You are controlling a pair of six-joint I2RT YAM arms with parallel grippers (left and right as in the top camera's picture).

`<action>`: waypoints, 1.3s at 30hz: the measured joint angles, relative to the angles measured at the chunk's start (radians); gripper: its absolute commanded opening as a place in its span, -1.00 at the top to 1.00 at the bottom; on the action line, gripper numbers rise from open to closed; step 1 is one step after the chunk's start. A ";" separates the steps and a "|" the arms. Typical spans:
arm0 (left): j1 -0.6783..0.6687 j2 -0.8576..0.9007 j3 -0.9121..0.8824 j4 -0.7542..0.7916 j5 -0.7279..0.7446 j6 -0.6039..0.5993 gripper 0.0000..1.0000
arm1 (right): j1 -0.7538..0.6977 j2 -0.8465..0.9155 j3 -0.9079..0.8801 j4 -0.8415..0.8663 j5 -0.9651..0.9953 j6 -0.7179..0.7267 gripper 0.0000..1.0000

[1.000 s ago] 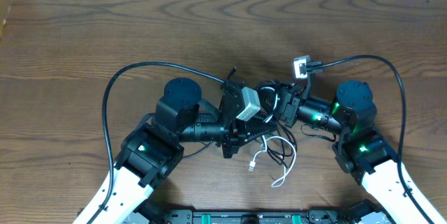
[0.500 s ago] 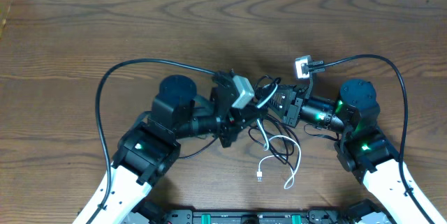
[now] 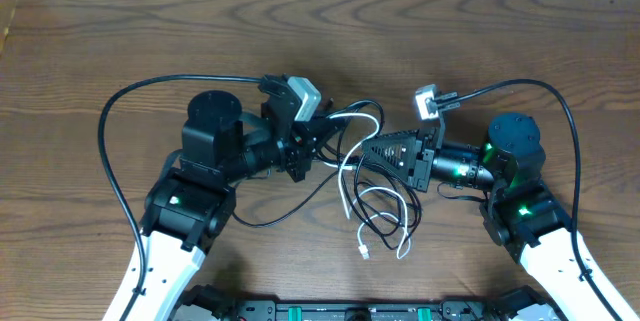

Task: Untangle cables

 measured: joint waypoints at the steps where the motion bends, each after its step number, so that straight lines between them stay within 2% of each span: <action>1: 0.005 0.000 0.000 0.000 0.000 0.000 0.85 | 0.000 0.000 0.000 0.000 -0.007 -0.002 0.85; 4: 0.019 0.000 0.000 0.000 0.000 0.000 0.85 | 0.000 0.000 0.000 0.000 -0.017 -0.005 0.79; 10: 0.035 0.000 0.000 0.000 -0.003 0.000 0.85 | 0.000 0.000 0.000 -0.024 -0.037 -0.019 0.17; 15: 0.037 0.000 0.000 0.000 -0.004 0.000 0.85 | 0.000 0.000 0.000 -0.035 -0.040 -0.034 -0.18; 25: 0.037 -0.001 0.000 0.000 -0.003 -0.003 0.85 | -0.027 0.000 0.000 -0.040 -0.029 -0.076 -0.36; 30: 0.037 -0.019 0.000 0.002 0.002 -0.004 0.85 | -0.060 0.000 0.000 -0.043 -0.023 -0.093 -0.64; 35: 0.037 -0.041 0.000 0.087 0.098 -0.006 0.85 | -0.069 0.000 0.000 -0.043 -0.010 -0.124 -0.80; 39: 0.037 -0.046 0.000 0.101 0.167 -0.008 0.85 | -0.069 0.000 0.000 -0.043 -0.008 -0.142 -0.83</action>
